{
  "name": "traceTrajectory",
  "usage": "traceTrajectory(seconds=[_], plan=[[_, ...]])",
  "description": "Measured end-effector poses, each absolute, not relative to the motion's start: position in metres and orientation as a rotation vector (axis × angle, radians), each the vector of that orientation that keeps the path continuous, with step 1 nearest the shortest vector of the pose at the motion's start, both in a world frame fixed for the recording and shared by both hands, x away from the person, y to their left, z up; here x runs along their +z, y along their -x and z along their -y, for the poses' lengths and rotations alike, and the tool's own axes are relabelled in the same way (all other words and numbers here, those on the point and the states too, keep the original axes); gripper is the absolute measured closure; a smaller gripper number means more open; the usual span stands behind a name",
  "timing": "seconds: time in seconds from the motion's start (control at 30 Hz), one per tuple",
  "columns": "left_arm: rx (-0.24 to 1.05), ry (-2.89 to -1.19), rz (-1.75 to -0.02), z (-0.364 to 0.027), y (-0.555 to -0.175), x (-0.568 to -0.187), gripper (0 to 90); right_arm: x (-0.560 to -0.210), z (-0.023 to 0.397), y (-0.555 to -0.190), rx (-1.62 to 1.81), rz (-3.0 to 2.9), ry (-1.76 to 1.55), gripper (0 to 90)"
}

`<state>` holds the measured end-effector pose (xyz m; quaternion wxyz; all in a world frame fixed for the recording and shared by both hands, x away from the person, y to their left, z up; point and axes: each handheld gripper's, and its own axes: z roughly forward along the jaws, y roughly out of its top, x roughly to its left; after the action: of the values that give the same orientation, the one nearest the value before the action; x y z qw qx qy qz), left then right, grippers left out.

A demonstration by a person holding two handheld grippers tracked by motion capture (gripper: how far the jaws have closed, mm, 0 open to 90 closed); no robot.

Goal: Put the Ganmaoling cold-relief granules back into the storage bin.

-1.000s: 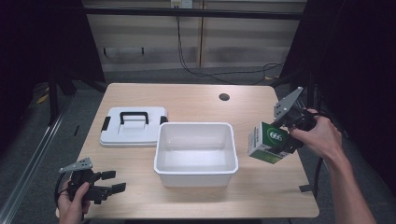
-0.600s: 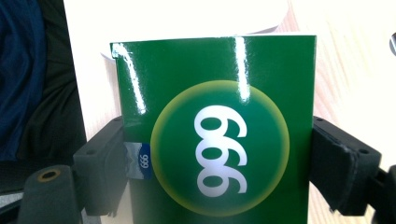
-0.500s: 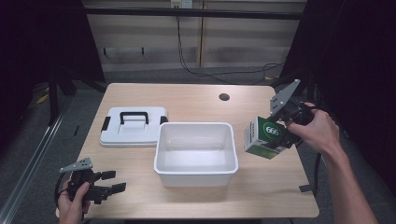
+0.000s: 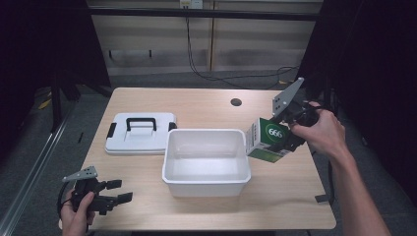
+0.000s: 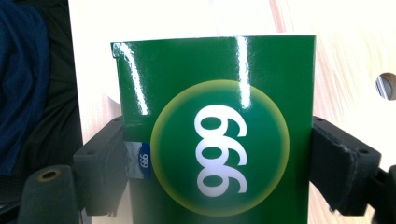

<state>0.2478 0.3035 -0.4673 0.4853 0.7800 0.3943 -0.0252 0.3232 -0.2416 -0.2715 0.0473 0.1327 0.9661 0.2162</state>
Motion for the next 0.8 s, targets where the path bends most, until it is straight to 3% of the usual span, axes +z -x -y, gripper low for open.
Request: traceTrajectory(seconds=[0.8], plan=[[-0.059, -1.906, -0.956, -0.303, -0.248, -0.468, 16.0, -0.262, 0.197, -0.335, 0.748, -2.950, -0.316, 16.0]])
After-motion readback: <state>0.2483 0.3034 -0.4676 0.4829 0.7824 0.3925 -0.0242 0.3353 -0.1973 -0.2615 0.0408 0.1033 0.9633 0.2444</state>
